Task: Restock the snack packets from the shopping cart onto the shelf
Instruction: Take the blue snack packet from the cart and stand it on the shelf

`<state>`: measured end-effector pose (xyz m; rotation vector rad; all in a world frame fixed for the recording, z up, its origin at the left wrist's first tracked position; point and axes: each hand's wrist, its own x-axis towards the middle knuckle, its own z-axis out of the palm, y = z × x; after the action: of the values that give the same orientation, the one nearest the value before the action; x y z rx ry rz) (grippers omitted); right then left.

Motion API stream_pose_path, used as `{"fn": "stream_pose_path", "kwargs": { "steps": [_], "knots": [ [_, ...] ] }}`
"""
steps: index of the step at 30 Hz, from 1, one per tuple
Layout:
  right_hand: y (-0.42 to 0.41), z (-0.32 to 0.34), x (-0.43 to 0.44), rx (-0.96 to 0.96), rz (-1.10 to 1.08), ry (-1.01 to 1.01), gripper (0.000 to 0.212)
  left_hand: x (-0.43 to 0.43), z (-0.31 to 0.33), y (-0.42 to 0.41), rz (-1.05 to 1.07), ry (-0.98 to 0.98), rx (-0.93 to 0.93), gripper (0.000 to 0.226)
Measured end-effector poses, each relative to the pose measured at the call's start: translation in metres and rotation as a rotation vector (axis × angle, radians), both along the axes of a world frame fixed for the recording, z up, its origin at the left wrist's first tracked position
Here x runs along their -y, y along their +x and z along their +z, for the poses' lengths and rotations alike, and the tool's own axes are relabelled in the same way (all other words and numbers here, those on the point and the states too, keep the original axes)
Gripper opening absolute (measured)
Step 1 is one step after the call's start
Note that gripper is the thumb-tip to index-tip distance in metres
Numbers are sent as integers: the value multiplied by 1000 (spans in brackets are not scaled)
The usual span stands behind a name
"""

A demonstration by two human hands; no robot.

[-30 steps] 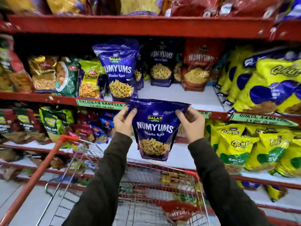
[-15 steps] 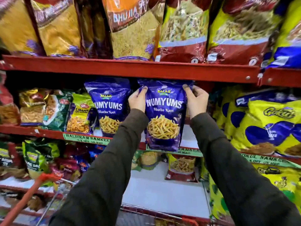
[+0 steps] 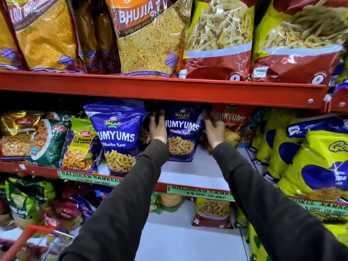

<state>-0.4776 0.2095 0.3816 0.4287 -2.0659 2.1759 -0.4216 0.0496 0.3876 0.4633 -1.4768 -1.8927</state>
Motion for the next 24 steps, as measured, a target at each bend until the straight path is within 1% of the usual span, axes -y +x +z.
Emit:
{"fn": "stream_pose_path", "kwargs": {
  "steps": [2,5,7,10,13,16,18,24],
  "knots": [
    [-3,-19,0,108,80,48,53,3,-22,-6,-52,-22,89,60],
    [-4,-52,2,297,170,86,53,5,-51,-8,-95,-7,191,52],
    [2,-68,3,345,189,94,54,2,-66,-4,-136,8,247,54],
    [9,-78,5,333,149,57,46,3,-74,5,-149,-57,292,56],
    [27,-80,2,279,126,52,22,1,-76,21,-134,-144,284,56],
    [46,-86,-2,234,70,45,11,-3,-83,39,-102,-196,270,53],
    [58,-90,-5,214,59,48,14,-6,-86,53,-71,-241,282,52],
    [93,-98,-16,150,98,90,18,-11,-92,89,-44,-248,274,58]
  ]
}}
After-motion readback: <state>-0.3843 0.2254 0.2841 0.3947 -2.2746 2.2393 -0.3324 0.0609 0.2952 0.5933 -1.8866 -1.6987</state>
